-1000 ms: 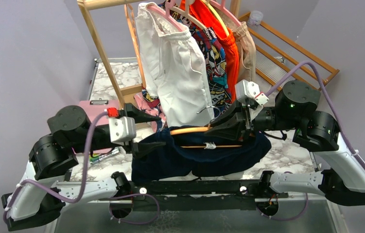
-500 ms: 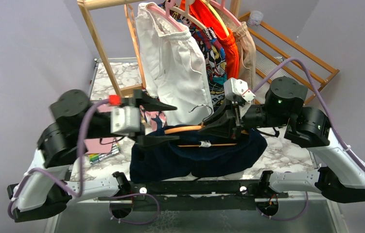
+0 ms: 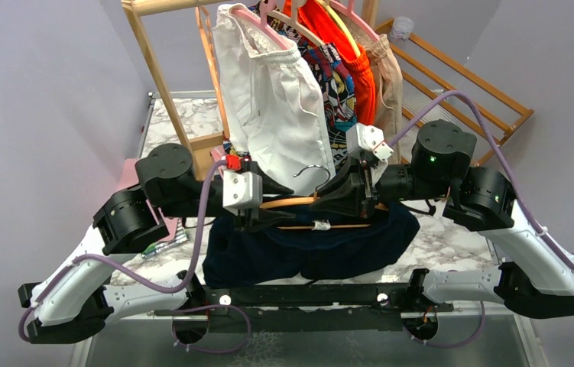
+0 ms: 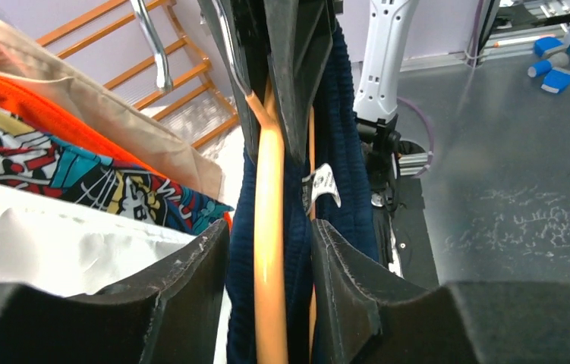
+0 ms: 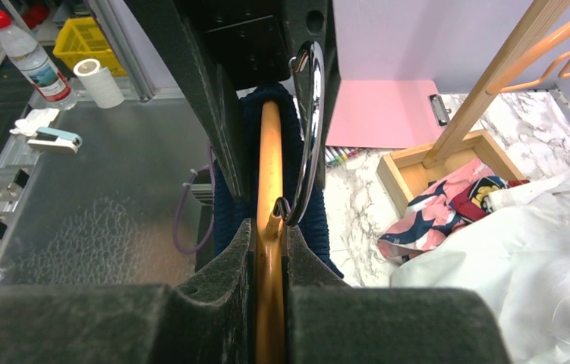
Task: Place the shorts on the hanger
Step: Hang the shorts on the hanger.
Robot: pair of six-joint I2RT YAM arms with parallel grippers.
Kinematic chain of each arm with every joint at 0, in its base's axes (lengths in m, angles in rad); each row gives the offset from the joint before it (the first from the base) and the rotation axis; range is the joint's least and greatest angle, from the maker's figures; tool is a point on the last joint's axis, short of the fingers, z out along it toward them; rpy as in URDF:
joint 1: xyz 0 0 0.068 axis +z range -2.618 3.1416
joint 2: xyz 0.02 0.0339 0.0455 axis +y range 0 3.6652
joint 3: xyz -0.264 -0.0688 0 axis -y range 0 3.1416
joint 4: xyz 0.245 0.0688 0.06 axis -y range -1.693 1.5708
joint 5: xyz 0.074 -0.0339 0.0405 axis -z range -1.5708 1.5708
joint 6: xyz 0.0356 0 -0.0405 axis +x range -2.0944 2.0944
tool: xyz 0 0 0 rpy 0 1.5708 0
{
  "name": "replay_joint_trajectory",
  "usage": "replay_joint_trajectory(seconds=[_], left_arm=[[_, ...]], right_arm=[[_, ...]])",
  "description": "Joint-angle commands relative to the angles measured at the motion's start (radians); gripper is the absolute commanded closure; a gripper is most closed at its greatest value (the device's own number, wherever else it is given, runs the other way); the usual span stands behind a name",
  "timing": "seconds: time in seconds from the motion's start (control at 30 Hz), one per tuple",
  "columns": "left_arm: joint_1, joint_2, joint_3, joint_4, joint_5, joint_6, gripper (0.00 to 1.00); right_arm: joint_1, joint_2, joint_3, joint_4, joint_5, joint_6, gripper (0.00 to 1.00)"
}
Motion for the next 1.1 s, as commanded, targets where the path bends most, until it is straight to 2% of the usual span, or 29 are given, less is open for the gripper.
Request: replay_joint_trajectory(seconds=[0.0,0.07,0.27,0.4,0.43,0.5,0.53,0.6,0.9,1.07], left_arm=[[0.003,-0.083,-0.063,-0.028,-0.092,0.02,0.54],[0.003,-0.111,-0.087,-0.048,-0.118,0.017,0.55],[0.003,-0.187,-0.139,-0.075,-0.195,-0.001,0.67],[0.003,-0.214,-0.146,-0.076,-0.228,-0.008,0.68],[0.003,-0.214,-0.142,-0.075,-0.227,-0.01,0.64],[0.003,-0.203,-0.119,-0.074,-0.216,-0.014,0.44],[0.002,-0.193,-0.103,-0.07,-0.205,-0.016,0.38],[0.003,-0.17,-0.058,-0.047,-0.176,-0.025,0.32],[0.003,-0.054,0.068,0.041,-0.022,-0.031,0.29],[0.003,-0.008,0.064,0.041,0.06,-0.029,0.33]], right_arm=[[0.001,-0.053,0.017,0.077,0.002,-0.008,0.99],[0.002,-0.066,0.012,0.078,0.01,-0.005,0.99],[0.002,-0.086,-0.003,0.089,0.014,0.006,0.99],[0.001,-0.086,-0.015,0.099,0.009,0.012,0.99],[0.001,-0.084,-0.015,0.101,0.004,0.014,0.99],[0.002,-0.077,-0.012,0.099,-0.006,0.017,0.99],[0.002,-0.073,-0.009,0.099,-0.011,0.018,0.99],[0.002,-0.064,-0.005,0.1,-0.023,0.021,0.99],[0.001,-0.025,-0.001,0.106,-0.059,0.026,0.99],[0.002,-0.007,0.015,0.1,-0.065,0.022,0.99]])
